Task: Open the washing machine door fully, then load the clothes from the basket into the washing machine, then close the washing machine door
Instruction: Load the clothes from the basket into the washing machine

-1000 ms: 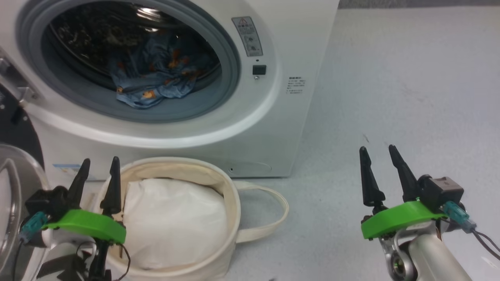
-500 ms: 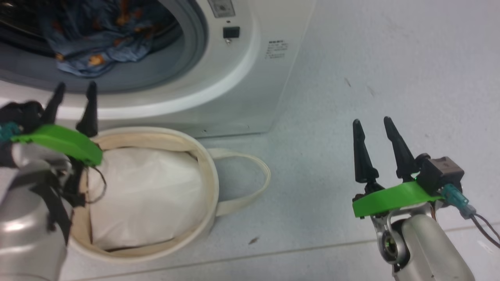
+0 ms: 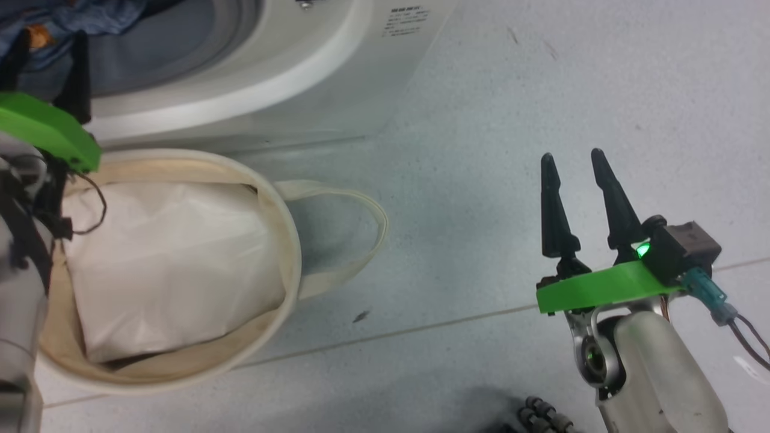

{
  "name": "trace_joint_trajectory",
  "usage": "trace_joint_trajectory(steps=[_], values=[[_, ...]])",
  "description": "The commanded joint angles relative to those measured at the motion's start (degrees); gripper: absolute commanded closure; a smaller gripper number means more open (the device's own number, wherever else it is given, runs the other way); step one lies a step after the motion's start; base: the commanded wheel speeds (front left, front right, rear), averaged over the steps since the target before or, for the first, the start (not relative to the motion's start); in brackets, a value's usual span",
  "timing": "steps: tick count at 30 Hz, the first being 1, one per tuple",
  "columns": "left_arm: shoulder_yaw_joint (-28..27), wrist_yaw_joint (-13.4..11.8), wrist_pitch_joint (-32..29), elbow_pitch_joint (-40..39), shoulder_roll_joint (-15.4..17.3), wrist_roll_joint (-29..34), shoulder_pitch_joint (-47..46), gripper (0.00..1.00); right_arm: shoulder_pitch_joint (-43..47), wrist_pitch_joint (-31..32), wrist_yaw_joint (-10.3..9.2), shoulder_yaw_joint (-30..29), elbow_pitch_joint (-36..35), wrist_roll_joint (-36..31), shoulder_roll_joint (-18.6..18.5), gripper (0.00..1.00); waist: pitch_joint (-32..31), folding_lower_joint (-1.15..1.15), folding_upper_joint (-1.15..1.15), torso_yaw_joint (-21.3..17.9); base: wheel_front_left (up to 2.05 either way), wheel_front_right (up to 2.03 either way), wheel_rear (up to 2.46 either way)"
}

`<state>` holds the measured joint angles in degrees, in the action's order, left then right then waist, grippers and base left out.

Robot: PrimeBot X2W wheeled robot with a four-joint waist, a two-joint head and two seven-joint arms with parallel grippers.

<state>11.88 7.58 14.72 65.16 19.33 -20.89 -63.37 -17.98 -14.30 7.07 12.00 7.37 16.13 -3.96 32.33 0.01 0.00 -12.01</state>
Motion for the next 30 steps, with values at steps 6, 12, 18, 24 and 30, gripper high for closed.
trace_joint_trajectory(steps=[6, 12, 18, 24, 30], values=[[0.8, -0.1, -0.7, 4.4, 4.4, -0.3, -7.6, 0.00, -0.6, -0.7, 0.42, 0.5, -3.1, -0.8, 0.9, 0.00, 4.0, -0.01, 0.00, -1.4, 0.00, 0.00, 0.00], [2.9, -0.2, -2.4, 6.7, 4.8, 1.2, -11.9, 1.00, -0.3, -0.7, 0.42, -0.1, -4.1, -1.0, 1.0, 0.00, 6.5, -0.01, 0.00, -1.5, 0.00, 0.00, 0.00], [3.2, -0.7, -0.7, 5.9, 4.0, 1.2, -15.3, 1.00, -0.1, -0.7, 0.42, -0.7, -5.6, -0.4, 1.1, 0.00, 7.6, -0.01, 0.00, -1.1, 0.00, 0.00, 0.00], [1.8, -0.7, 0.2, 2.7, 1.7, -0.2, -16.5, 1.00, 0.4, -0.7, 0.42, -1.0, -5.7, -0.3, 1.1, 0.00, 7.0, -0.01, 0.00, 0.1, 0.00, 0.00, 0.00], [1.3, -1.5, 0.3, -1.6, -0.4, 0.3, -13.2, 1.00, 0.3, -0.7, 0.42, -1.0, -4.9, -0.4, 1.1, 0.00, 4.6, -0.01, 0.00, 1.0, 0.00, 0.00, 0.00]])
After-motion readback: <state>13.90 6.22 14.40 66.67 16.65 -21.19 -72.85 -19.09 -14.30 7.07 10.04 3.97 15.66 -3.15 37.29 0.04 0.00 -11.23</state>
